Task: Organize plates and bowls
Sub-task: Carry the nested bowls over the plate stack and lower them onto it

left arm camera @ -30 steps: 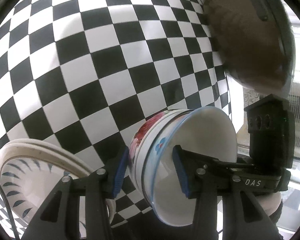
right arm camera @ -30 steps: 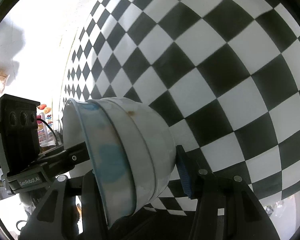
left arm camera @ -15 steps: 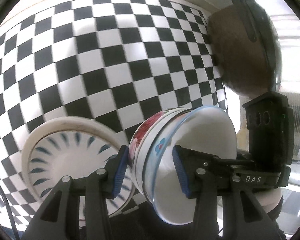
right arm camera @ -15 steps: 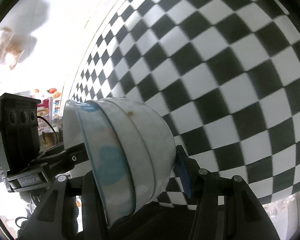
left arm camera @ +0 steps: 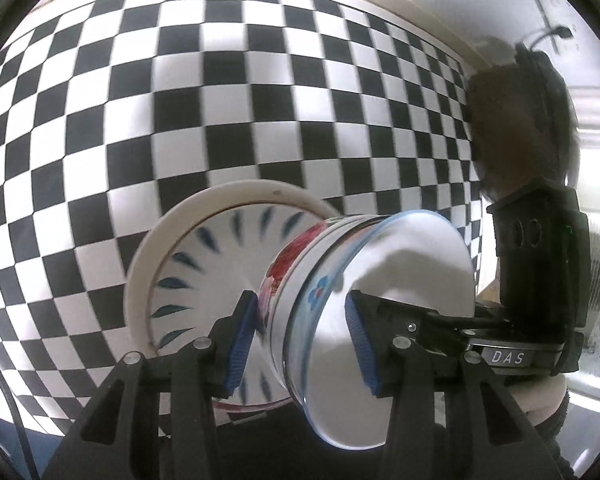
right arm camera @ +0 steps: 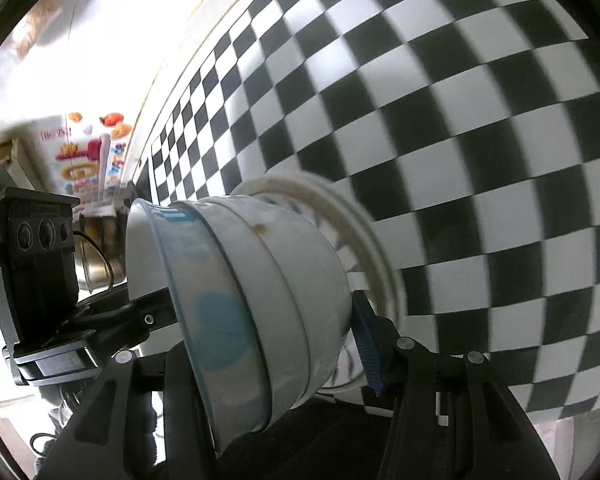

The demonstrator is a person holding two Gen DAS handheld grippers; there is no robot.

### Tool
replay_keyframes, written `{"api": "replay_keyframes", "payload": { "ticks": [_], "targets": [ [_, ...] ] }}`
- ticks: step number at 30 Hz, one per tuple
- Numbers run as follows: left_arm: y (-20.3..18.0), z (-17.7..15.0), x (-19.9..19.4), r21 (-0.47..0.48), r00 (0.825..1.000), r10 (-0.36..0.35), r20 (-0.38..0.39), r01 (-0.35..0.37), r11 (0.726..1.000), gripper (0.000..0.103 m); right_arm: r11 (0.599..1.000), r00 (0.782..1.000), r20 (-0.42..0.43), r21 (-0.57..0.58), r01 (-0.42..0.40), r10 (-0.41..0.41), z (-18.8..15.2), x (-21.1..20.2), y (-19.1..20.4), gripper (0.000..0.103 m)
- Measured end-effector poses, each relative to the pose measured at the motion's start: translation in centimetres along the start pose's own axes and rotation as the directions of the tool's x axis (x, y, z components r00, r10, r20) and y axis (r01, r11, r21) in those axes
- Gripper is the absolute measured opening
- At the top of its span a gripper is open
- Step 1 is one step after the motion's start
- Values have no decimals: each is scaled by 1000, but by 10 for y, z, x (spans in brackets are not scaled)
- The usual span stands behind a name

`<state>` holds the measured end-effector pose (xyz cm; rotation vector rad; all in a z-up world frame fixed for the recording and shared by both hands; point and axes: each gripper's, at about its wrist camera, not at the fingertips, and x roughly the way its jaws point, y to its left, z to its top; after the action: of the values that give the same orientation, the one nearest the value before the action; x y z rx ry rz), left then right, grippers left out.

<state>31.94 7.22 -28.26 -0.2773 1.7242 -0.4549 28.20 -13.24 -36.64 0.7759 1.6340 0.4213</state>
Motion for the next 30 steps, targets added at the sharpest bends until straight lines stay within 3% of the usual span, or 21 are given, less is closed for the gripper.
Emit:
{"api": "replay_keyframes", "payload": {
  "ticks": [11,30],
  "targets": [
    [30,-3,6,-75,1000,-5,1,5,997,41,999,998,-57,-28,29,-31,11,46,19,53],
    [42,-8,16,-96,1000,7,-14,-8,995,41,997,994,-90,-45,61,-65,16,60,25,52]
  ]
}}
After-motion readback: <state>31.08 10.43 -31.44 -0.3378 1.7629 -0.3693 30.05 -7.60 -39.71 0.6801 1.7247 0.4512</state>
